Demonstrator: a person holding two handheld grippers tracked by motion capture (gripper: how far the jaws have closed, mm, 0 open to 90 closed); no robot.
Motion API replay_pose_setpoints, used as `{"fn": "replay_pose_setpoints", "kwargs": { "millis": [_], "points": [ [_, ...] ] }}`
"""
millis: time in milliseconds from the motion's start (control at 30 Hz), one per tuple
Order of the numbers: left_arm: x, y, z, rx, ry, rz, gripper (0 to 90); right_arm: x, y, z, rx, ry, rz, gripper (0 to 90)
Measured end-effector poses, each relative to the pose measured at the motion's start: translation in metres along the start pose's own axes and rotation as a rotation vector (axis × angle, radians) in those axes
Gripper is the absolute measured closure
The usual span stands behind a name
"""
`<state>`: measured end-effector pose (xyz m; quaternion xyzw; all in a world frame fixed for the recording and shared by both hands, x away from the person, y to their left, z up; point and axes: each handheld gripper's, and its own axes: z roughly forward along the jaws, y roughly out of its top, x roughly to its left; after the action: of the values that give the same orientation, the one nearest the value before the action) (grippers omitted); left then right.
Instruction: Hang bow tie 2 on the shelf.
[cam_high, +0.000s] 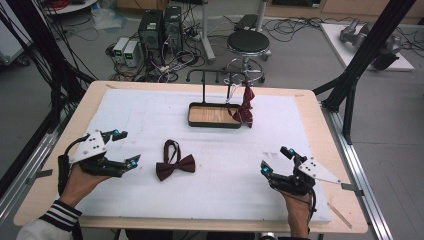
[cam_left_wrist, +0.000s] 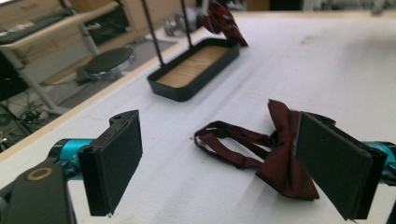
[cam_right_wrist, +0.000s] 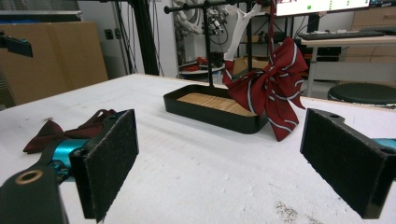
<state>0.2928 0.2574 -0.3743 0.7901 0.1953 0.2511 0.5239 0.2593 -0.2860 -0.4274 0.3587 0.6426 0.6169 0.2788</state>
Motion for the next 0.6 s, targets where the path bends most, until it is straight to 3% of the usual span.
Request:
{"fn": "replay_pose_setpoints", "kwargs": {
  "millis": [267,300,333,433,600],
  "points": [
    [-0.006,0.017,0.025,0.191,-0.120,0.031,15.5,0.000,-0.004,0.000,-0.001,0.004,-0.001,10.6],
    [-0.006,0.017,0.025,0.191,-0.120,0.031,14.5,0.000,-0.005,0.000,-0.005,0.004,0.002,10.5],
    [-0.010,0.020,0.032,0.267,-0.168,0.041,13.3,-0.001,-0.006,0.000,0.000,0.004,-0.001,10.6],
    [-0.017,0.023,0.039,0.325,-0.190,0.075,13.3,0.000,-0.006,0.000,-0.001,0.005,-0.004,10.5],
    [-0.024,0.024,0.051,0.389,-0.211,0.096,13.5,0.001,-0.006,0.001,0.001,0.011,-0.004,10.5]
  ]
}}
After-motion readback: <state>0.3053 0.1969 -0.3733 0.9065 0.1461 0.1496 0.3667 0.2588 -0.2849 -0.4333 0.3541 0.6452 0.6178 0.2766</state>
